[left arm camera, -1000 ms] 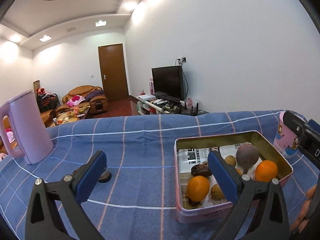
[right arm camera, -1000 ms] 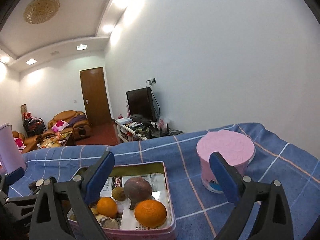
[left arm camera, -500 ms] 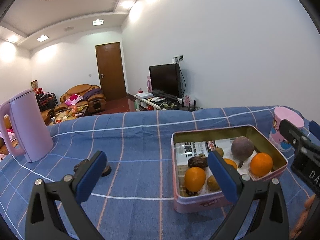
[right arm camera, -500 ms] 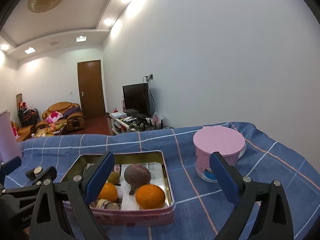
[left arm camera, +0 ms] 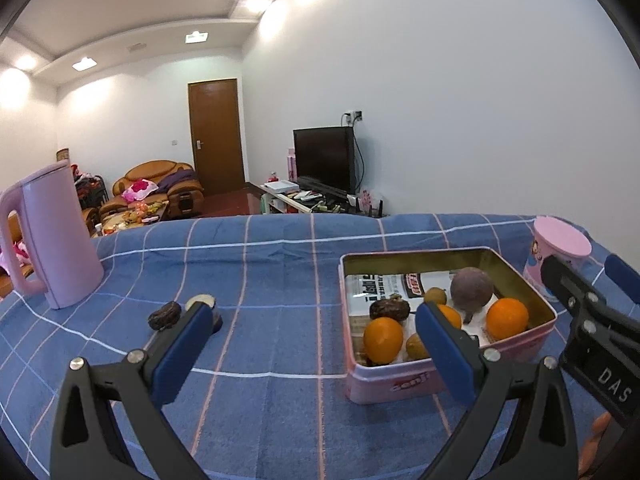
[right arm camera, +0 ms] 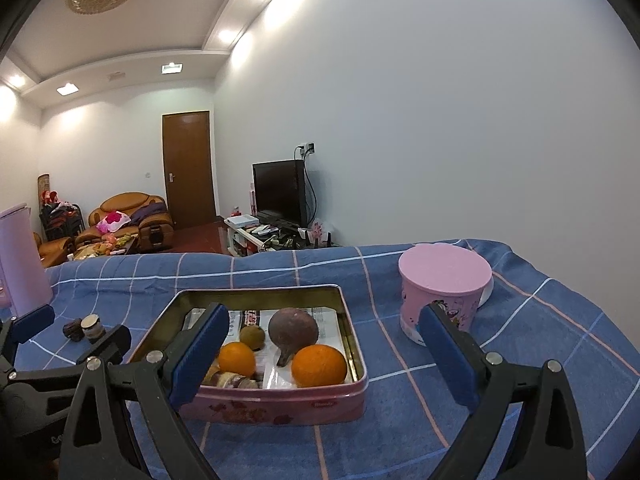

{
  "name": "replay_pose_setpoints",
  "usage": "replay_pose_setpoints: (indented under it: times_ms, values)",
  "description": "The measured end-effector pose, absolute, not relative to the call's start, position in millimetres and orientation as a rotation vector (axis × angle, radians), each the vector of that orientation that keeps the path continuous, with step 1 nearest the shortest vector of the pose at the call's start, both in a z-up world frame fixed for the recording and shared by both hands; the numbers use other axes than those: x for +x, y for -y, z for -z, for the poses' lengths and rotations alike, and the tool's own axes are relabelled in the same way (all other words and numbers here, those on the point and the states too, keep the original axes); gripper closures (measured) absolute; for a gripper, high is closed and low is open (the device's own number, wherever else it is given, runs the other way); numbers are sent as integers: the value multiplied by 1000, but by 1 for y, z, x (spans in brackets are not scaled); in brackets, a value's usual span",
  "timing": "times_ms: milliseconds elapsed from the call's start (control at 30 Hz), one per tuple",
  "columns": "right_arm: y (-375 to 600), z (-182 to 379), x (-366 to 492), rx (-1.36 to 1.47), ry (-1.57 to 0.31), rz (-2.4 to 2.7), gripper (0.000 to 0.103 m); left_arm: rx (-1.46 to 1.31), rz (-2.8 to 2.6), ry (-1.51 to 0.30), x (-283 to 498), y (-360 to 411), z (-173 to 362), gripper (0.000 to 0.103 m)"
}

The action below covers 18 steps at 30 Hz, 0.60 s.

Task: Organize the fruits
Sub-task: 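Withdraw both grippers from the tin, then move both grippers toward the brown fruit and cut piece on the bedspread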

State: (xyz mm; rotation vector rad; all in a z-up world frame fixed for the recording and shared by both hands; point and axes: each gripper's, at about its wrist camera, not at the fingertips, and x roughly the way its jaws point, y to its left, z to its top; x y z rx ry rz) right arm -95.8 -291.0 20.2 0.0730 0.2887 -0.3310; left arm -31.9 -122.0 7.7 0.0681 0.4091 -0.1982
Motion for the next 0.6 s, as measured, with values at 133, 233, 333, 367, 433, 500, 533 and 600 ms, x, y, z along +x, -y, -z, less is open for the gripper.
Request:
replay_pose_setpoints:
  times_ms: [133, 233, 333, 367, 433, 500, 533, 600]
  values:
    - [287, -19, -95, 95, -303, 314, 6, 58, 199, -423, -30, 114, -7, 0]
    - [284, -18, -92, 115, -314, 312, 6, 56, 199, -426, -29, 105, -7, 0]
    - [280, -17, -90, 151, -317, 307, 6, 68, 180, -411, -27, 96, -8, 0]
    - [278, -16, -88, 163, -320, 306, 6, 75, 173, -408, -26, 92, -7, 0]
    - [272, -16, -85, 167, -322, 310, 6, 89, 157, -406, -22, 85, -8, 0]
    - [266, -16, -82, 165, -319, 308, 6, 92, 143, -407, -19, 77, -8, 0]
    - [261, -15, -80, 161, -320, 302, 6, 89, 138, -407, -18, 72, -8, 0]
    - [252, -15, -75, 150, -322, 294, 6, 84, 134, -406, -15, 64, -8, 0]
